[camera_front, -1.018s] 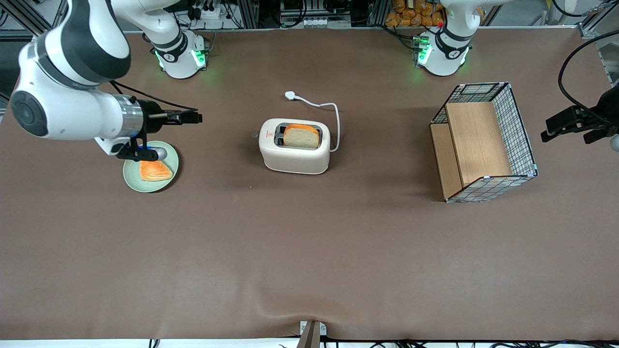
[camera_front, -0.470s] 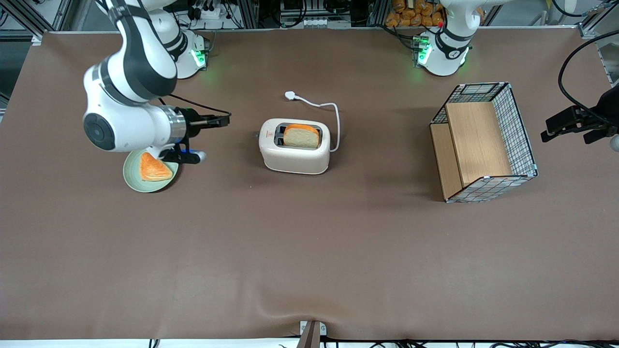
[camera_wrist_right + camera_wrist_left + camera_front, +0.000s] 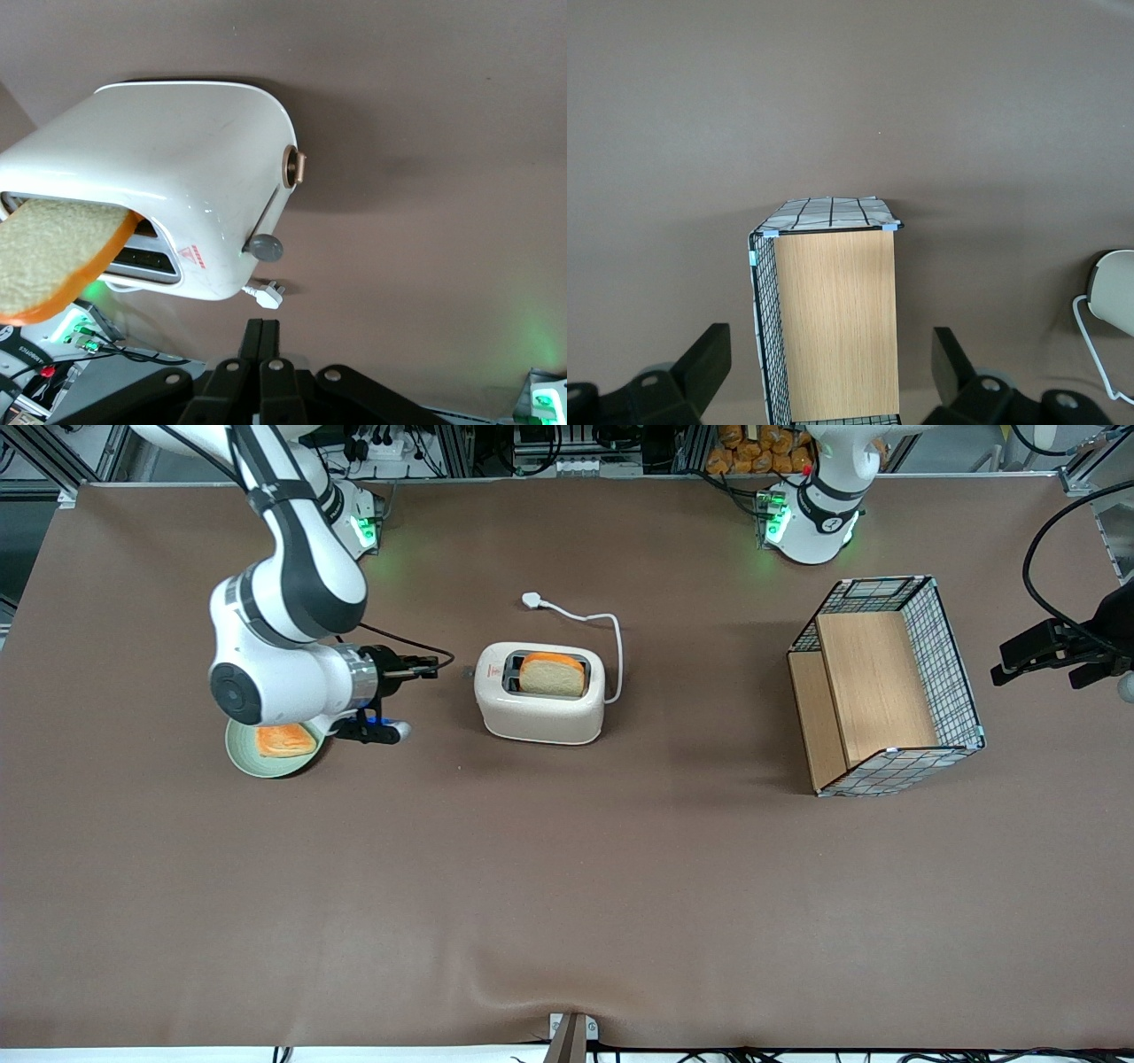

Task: Press toaster button with right arm
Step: 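Lower the right gripper onto the toaster lever and press it down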

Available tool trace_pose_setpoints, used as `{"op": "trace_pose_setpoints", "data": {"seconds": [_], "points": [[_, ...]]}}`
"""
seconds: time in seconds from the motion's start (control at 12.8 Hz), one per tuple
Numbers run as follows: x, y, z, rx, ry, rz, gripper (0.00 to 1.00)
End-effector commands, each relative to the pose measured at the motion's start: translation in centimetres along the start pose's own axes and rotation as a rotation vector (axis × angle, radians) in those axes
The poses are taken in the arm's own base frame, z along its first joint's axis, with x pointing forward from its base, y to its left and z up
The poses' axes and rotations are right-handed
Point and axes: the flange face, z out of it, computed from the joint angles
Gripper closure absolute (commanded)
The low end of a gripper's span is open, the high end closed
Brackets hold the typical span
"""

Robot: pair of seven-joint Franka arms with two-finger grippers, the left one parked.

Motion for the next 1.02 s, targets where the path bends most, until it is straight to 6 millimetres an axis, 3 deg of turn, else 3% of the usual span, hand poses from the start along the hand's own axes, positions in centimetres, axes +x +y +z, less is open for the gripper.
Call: {"op": "trace_pose_setpoints", "data": {"seconds": [0.0,0.23,0.63,0.94], "points": [[-0.1,-0.1,2.2,0.006,-0.033,0.015,1.0],[0.4,0.1,3.7,0.026,-0.055,0.033,0.98],[1.1,-1.4,6.9,0.004,-0.018,0.018,0.97],[2.1,-0.8,8.4,-0.009,-0.029,0.032,0.97]]}}
